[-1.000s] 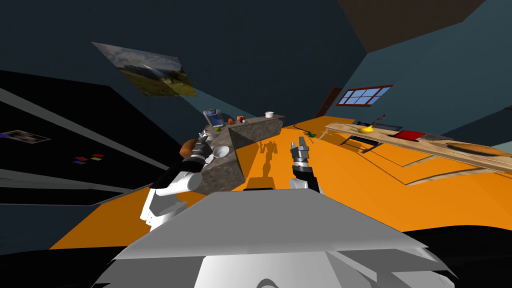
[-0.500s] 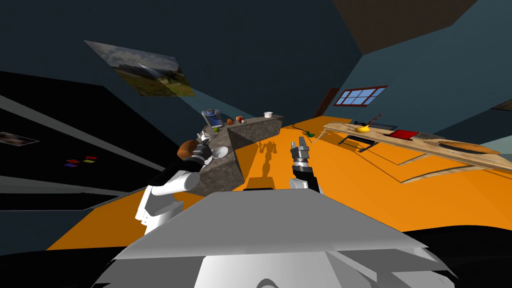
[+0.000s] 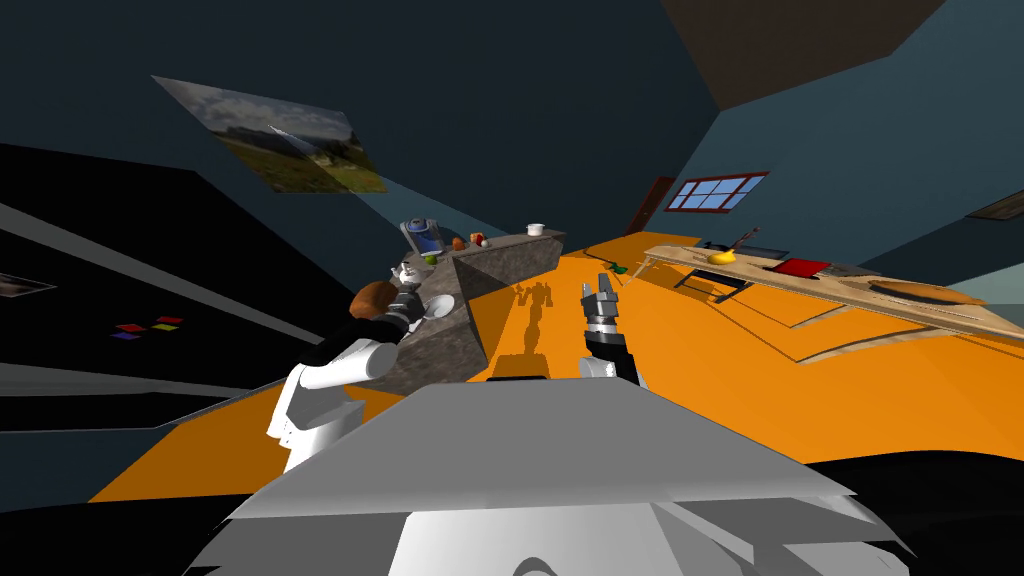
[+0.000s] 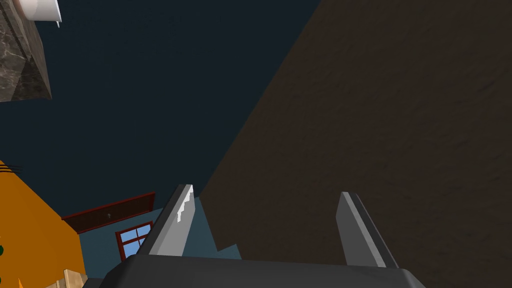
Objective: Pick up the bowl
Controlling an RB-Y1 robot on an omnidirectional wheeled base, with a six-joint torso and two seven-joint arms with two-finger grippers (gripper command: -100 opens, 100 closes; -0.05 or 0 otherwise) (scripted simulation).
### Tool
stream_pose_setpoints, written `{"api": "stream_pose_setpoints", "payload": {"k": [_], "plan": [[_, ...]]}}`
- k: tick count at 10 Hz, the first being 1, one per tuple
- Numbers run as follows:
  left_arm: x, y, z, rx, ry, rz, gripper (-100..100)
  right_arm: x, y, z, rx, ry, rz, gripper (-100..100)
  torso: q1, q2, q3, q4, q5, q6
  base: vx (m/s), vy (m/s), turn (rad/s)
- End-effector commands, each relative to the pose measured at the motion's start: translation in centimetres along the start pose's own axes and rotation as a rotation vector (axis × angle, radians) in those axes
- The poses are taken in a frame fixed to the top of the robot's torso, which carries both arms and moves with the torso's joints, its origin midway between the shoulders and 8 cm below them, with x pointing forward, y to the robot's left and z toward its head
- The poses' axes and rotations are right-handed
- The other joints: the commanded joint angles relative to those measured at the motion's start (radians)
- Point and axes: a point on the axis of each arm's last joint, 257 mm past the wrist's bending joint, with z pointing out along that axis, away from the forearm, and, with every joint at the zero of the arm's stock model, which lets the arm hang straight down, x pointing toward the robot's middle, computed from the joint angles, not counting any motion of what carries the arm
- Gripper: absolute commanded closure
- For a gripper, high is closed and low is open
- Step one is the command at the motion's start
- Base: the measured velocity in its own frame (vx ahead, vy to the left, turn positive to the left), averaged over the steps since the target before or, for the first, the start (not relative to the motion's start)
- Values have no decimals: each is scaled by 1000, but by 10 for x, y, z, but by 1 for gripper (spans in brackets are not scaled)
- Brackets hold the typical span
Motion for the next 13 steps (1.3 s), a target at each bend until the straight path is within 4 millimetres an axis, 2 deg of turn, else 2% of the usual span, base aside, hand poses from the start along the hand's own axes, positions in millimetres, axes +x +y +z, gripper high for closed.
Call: {"api": "stream_pose_setpoints", "payload": {"k": [1, 5, 13], "plan": [[-4, 12, 0, -50, -2, 7, -100, 0, 0, 0, 0, 0, 0, 0, 0, 0, 0, 0, 0, 0, 22, -5, -46], [-9, 34, -1, -144, -3, 14, -100, 0, 0, 0, 0, 0, 0, 0, 0, -2, -1, 0, 0, 0, 32, -3, -23], [-36, 95, -14, -405, -31, 46, -100, 0, 0, 0, 0, 0, 0, 0, 0, -3, -2, -1, 0, 0, 50, 0, -31]]}}
